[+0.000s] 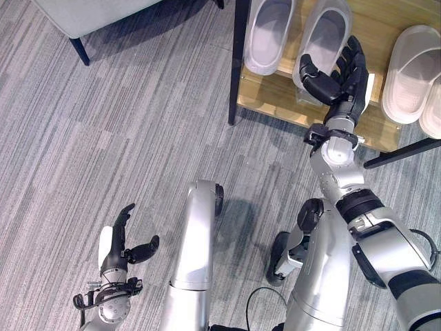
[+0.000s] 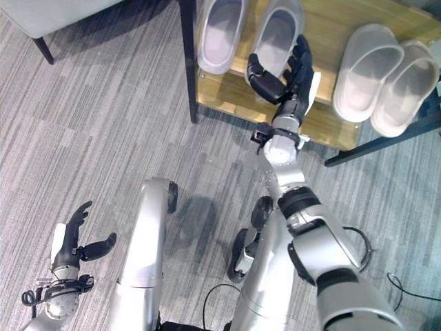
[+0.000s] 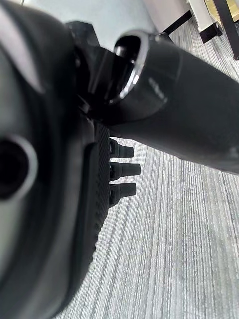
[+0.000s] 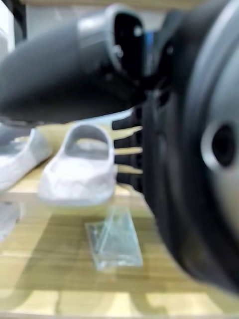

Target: Arrange the slippers neatly on the shoe rack.

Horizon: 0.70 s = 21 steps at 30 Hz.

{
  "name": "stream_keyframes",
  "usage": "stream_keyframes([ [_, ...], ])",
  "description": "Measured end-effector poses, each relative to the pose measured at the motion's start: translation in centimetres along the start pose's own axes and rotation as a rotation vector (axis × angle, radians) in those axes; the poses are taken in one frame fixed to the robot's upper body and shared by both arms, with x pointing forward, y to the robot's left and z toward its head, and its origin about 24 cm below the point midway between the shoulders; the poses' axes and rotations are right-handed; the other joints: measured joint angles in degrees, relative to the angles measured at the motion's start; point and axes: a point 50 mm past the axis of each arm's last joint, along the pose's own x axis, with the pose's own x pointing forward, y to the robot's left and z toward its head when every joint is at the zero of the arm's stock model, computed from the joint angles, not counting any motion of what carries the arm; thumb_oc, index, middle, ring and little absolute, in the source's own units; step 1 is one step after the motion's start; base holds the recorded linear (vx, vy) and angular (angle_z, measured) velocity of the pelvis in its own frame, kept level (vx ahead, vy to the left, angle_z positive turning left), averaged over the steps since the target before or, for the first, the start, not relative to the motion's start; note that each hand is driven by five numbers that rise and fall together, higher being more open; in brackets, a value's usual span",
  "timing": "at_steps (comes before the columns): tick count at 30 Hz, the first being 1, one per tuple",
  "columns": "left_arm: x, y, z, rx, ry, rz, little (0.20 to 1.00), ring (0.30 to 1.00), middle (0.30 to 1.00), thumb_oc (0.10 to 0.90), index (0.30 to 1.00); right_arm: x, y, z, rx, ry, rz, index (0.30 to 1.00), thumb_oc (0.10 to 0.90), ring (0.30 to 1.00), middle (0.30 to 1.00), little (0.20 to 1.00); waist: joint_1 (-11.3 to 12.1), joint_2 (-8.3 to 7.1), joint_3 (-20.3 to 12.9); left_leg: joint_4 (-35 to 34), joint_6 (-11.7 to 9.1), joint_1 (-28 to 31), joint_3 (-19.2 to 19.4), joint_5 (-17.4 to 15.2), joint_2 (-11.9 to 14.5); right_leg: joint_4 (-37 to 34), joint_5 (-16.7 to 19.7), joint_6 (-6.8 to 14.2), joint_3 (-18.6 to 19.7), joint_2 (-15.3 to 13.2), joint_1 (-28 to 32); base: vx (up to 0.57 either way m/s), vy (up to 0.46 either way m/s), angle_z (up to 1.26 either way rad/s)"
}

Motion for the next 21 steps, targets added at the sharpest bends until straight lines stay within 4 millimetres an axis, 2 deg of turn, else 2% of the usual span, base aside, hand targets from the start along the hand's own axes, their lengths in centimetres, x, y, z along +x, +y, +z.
stream_keyframes([
  [7,-0.01,0.04,-0.14,0.004,0.005,0.001,0.900,0.900,0.900,0.800,0.900,-0.22,1.03,0.00,0.024,0.005,0.016,0.900,0.800,0.900,0.900,0.900,0.15,0.07,0.00,0.03,0.00,0.02,0.00,0.00,-0.01,0.02,0.00,0.00,0.01,-0.01,0.03,0.00,0.000,0.00],
  [21,-0.14,0.15,-0.81,0.014,0.036,0.008,0.900,0.900,0.900,0.800,0.900,-0.25,0.98,0.13,0.039,0.003,-0.048,0.900,0.800,0.900,0.900,0.900,0.07,0.19,0.01,0.04,0.00,0.06,0.06,0.00,-0.03,0.04,0.00,0.00,0.08,0.03,0.05,0.00,0.000,0.00],
])
